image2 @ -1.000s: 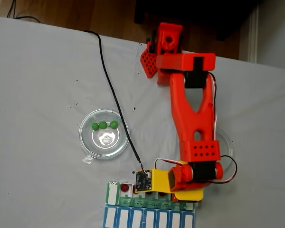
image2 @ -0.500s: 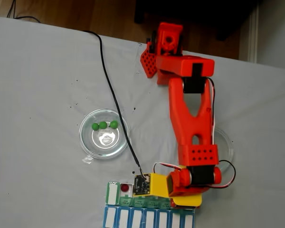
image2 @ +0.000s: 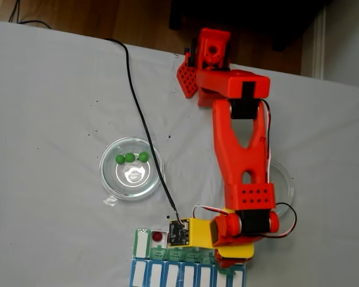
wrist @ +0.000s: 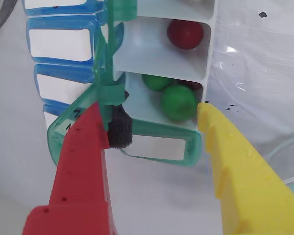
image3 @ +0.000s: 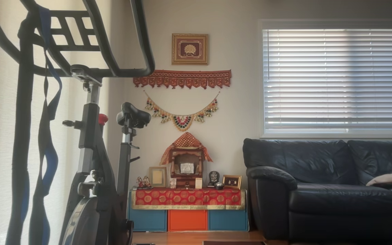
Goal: Sort medicines into box.
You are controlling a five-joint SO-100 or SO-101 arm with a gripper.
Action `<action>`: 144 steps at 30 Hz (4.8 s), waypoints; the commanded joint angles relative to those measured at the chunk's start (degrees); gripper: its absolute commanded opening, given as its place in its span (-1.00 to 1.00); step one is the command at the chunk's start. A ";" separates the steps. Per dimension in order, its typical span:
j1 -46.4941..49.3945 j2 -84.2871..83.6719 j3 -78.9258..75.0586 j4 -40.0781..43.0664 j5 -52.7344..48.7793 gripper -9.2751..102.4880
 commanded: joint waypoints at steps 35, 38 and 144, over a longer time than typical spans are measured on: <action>25.75 56.69 43.15 6.94 -33.84 -0.82; 28.39 53.53 42.89 4.83 -35.42 -0.81; 42.54 12.83 27.42 11.60 -31.20 -0.56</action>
